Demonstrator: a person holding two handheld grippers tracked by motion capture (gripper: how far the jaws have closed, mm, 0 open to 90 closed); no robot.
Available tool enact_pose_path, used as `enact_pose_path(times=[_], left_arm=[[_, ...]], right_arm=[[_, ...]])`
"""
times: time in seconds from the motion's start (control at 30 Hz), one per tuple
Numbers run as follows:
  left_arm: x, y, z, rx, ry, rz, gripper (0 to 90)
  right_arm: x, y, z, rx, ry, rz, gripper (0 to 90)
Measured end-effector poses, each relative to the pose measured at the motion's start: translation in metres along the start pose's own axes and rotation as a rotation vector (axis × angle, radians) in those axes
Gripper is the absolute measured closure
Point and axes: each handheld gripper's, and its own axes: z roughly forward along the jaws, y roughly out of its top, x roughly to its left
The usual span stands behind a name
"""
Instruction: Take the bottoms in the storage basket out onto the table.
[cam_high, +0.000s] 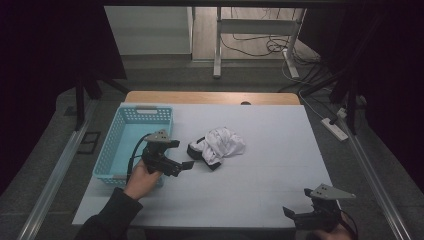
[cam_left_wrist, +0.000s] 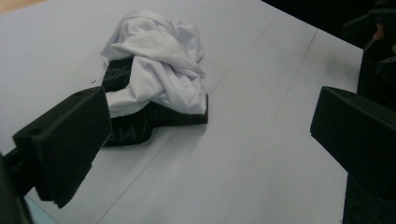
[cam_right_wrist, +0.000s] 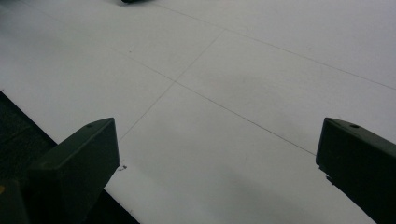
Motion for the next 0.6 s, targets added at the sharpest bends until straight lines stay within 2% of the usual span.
enact_pose_path(times=[0.6], left_arm=[[0.001, -0.012, -0.013, -0.009, 0.001, -0.042, 0.0]], right_arm=[[0.0, 0.0, 0.0, 0.001, 0.0, 0.0, 0.0]])
